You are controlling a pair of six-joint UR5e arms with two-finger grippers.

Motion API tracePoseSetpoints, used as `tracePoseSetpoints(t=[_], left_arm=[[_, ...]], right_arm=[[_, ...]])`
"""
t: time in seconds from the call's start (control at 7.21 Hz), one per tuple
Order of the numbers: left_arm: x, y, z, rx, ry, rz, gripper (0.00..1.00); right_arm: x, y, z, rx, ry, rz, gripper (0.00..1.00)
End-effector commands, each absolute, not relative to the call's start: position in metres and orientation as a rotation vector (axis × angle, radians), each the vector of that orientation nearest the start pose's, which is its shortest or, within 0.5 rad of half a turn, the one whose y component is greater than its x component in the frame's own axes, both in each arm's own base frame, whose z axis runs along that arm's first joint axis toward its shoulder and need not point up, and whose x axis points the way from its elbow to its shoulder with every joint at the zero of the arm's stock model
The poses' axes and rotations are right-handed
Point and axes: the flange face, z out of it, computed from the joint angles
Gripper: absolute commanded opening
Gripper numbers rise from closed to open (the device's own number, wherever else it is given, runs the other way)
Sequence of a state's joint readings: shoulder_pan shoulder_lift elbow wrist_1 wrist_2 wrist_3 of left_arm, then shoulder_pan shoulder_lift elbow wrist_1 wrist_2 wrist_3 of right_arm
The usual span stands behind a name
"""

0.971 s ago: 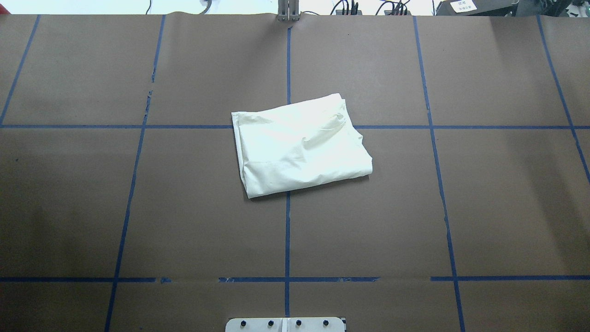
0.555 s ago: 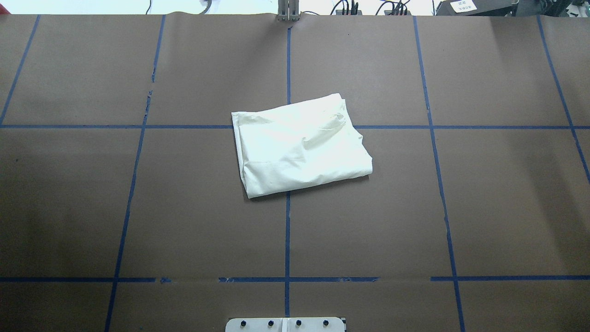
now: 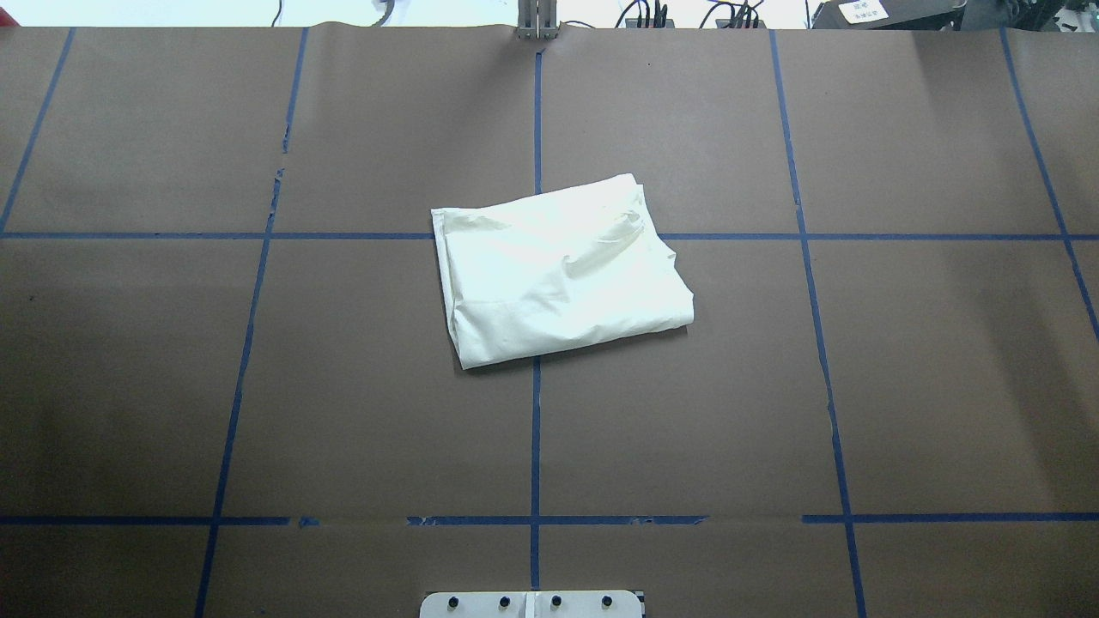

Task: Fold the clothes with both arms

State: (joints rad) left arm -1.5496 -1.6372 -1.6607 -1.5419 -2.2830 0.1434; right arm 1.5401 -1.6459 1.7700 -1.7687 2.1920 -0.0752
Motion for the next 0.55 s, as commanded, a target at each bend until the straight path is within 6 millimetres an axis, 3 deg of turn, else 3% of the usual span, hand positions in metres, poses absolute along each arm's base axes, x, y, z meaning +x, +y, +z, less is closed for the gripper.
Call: tracePoseSetpoints(t=[0.0,0.42], left_arm=[[-0.0560,-0.5223,0.5919,0.159,0.696,0.207,1.00],[-0.0552,-0.5216,0.5944,0.151,0.697,0.202,1.00]], right_arm=[[0.0608,-0.4529,0.6258,-0.058,-0.623,-0.081,1.00],[0.0609,-0.4525,0.6311,-0.068,-0.621,-0.078,1.00]])
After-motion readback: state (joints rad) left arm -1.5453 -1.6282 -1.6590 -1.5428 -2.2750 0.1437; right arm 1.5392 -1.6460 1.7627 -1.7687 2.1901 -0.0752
